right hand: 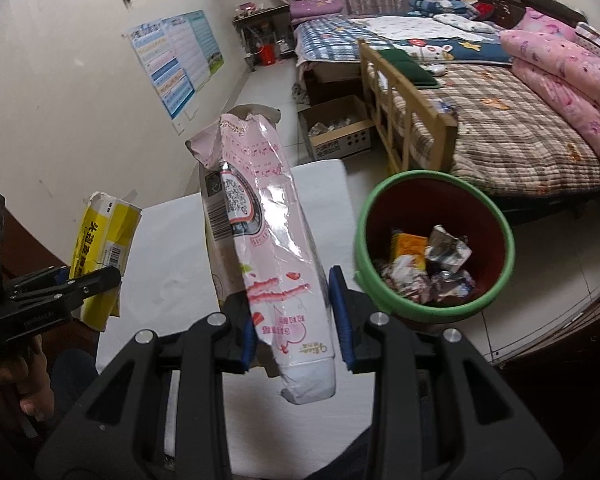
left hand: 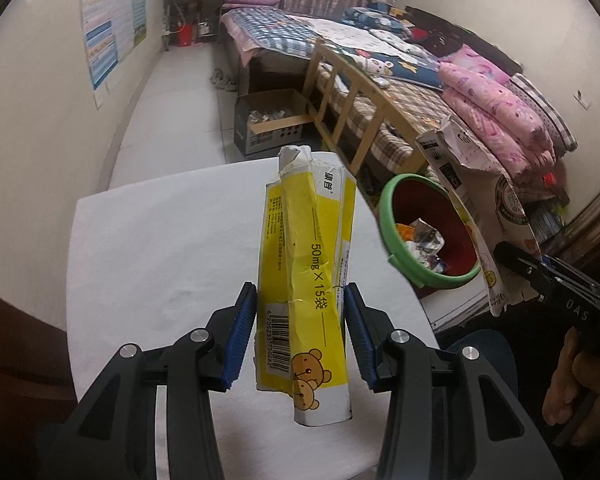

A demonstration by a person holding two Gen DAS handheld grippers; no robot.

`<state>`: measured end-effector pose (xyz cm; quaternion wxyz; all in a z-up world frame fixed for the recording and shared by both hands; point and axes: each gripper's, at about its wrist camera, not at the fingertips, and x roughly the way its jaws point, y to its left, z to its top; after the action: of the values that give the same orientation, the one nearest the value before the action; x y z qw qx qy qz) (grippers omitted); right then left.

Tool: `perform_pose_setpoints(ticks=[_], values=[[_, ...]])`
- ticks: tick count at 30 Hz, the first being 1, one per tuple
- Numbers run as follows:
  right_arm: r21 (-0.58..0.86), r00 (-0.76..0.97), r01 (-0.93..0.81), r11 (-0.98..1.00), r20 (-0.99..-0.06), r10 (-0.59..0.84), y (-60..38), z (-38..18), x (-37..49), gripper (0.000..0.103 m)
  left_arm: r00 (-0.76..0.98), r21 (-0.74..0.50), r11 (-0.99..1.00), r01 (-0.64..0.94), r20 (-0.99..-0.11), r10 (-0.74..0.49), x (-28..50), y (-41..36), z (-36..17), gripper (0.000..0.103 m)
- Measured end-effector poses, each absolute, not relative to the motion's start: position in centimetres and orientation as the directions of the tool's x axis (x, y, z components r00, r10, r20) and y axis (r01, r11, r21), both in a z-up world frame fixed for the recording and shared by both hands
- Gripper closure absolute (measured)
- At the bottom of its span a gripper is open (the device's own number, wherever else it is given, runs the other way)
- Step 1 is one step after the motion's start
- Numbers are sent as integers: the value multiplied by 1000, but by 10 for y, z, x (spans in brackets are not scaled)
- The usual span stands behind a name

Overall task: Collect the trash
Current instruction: 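Carry the yellow box and pink wrapper over the green bin and open both tools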

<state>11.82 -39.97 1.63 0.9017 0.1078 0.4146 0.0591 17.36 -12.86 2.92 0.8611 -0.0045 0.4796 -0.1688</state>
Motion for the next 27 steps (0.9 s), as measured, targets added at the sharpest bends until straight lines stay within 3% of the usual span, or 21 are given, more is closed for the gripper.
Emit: perform_pose_setpoints(ticks=[27], values=[[262,652,255,931,-758,35,-568,-18,151,72,353,-172,824,540,-842,-408,256,-331,28,61]])
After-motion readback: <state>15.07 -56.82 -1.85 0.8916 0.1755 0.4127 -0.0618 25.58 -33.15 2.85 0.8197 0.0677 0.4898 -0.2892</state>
